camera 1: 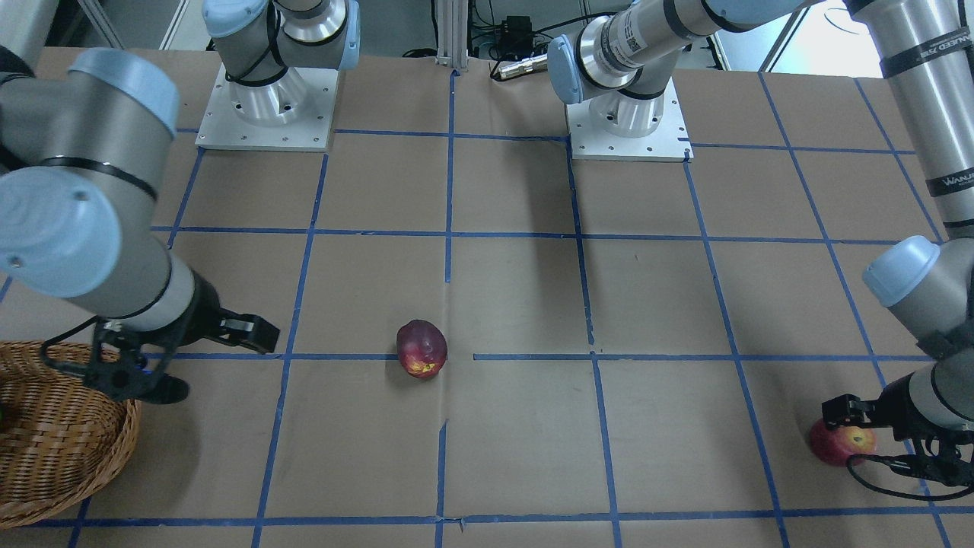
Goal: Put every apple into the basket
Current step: 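Grasp far red apple with left gripper while right grasps dark red apple, then carry red apple to center while right places dark red apple in basket, then release the red apple and raise the left gripper away, then lower the right gripper onto the red apple and grasp it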
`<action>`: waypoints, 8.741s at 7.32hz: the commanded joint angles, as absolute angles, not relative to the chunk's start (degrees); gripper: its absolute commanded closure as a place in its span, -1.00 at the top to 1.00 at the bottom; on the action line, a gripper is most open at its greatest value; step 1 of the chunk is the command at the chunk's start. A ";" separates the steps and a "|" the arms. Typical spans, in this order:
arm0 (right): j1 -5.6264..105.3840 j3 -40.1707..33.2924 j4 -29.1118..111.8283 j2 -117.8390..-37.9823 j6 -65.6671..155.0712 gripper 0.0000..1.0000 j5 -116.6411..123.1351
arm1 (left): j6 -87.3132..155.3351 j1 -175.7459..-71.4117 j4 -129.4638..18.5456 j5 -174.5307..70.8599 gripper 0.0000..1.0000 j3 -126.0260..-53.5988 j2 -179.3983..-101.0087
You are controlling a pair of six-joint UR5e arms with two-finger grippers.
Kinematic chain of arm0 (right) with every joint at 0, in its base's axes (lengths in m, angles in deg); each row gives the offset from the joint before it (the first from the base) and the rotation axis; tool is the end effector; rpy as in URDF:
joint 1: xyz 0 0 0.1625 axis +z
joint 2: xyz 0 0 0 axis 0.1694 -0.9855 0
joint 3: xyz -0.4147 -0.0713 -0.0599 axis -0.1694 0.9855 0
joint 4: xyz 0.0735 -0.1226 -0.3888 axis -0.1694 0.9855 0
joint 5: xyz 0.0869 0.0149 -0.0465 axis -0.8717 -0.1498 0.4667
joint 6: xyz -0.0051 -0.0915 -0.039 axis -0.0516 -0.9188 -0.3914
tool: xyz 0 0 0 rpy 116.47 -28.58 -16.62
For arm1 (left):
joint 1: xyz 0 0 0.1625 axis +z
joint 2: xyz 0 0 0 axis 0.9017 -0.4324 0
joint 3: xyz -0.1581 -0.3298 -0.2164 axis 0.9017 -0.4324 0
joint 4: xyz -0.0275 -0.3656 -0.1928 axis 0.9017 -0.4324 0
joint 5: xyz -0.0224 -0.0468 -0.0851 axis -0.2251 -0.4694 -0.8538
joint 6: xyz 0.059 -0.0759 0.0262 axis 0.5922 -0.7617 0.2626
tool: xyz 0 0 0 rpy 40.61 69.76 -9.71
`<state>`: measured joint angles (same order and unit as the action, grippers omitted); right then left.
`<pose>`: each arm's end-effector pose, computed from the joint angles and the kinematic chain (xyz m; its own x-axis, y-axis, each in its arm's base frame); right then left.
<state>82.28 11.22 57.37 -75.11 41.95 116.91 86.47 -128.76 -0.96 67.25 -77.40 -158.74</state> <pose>0.1546 -0.6296 0.3641 -0.9790 0.1988 0.0457 0.2033 0.9690 0.1406 0.2007 -0.6967 0.2245 -0.9703 0.2101 -0.1202 0.2042 0.9771 0.0593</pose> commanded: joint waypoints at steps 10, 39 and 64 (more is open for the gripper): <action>99.23 10.46 64.45 -64.18 48.42 1.00 111.87 | 86.71 -128.54 -0.62 66.56 -0.38 -77.77 -160.17; 54.67 13.70 66.16 -62.14 6.40 1.00 125.32 | 46.73 -163.90 -26.36 58.64 1.00 -88.27 -126.53; 98.44 8.52 70.60 -61.28 62.83 1.00 107.92 | 48.56 -155.44 -33.49 58.38 1.00 -86.47 -119.03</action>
